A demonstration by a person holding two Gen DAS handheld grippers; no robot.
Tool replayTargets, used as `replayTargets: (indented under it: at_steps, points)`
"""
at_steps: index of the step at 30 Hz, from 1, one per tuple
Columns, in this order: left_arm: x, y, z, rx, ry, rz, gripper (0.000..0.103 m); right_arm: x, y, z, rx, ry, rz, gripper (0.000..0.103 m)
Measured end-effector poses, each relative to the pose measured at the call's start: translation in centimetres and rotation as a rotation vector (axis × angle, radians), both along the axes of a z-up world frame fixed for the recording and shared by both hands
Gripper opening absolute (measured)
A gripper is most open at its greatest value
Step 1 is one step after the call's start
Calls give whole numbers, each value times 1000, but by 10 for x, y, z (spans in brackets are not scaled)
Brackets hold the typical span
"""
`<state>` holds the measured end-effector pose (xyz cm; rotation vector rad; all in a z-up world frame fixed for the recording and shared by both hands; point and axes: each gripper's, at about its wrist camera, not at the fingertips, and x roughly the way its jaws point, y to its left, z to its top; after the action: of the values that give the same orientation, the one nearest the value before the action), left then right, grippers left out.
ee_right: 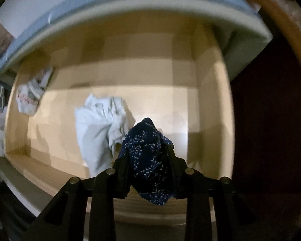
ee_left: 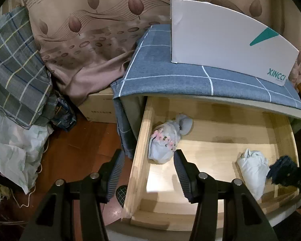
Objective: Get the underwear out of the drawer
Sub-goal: 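Lift the navy floral underwear with the right gripper and carry it into the white box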
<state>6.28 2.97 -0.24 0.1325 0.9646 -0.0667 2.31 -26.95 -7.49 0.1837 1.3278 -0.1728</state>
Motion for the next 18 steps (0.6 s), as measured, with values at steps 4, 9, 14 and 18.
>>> replayTargets:
  at_steps: [4, 9, 14, 18]
  points:
    - [1, 7, 0, -13, 8, 15, 52, 1, -3, 30, -1, -62, -8, 27]
    - [1, 19, 2, -54, 16, 47, 52, 13, -25, 74, -11, -141, -12, 27]
    - [4, 29, 1, -82, 32, 75, 52, 29, -30, 133, -47, -225, -8, 27]
    - [4, 33, 0, -90, 35, 81, 52, 51, -27, 182, -72, -311, 4, 27]
